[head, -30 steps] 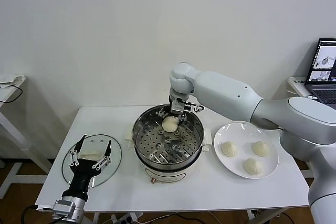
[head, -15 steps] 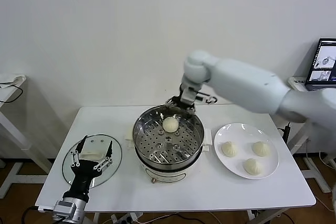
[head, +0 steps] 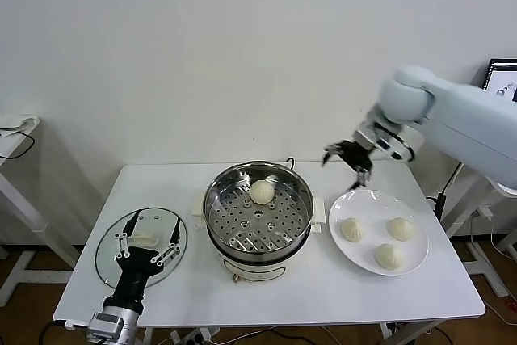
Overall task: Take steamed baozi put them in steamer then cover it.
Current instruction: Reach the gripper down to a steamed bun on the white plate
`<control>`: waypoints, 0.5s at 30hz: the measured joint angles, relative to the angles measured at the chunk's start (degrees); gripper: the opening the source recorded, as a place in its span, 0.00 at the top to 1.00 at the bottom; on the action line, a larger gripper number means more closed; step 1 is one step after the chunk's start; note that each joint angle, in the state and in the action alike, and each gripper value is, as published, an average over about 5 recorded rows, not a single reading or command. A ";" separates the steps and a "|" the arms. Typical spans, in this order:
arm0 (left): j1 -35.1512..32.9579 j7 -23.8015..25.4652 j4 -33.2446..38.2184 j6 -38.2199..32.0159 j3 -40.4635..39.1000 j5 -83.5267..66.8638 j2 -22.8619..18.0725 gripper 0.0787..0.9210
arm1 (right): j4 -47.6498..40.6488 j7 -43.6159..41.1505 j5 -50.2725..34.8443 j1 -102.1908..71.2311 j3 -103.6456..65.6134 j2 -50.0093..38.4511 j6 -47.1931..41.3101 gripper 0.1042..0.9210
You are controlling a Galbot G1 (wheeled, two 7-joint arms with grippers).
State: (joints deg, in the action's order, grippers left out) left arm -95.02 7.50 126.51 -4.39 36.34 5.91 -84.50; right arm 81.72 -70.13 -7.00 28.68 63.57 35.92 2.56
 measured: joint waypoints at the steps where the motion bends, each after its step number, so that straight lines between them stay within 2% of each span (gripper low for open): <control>1: 0.00 -0.01 0.04 -0.04 -0.05 0.06 0.00 0.12 | 0.05 0.11 0.19 -0.98 -0.49 -0.63 -1.22 0.12; 15: -0.38 -0.04 -0.63 -1.02 -0.88 0.82 -0.06 0.12 | -3.54 2.71 6.35 -16.66 -9.60 -1.34 -13.90 0.12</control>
State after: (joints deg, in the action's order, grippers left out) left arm -95.40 7.46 125.88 -5.41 35.46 6.74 -84.56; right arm 78.17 -67.43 -0.65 12.02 53.97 34.58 -11.34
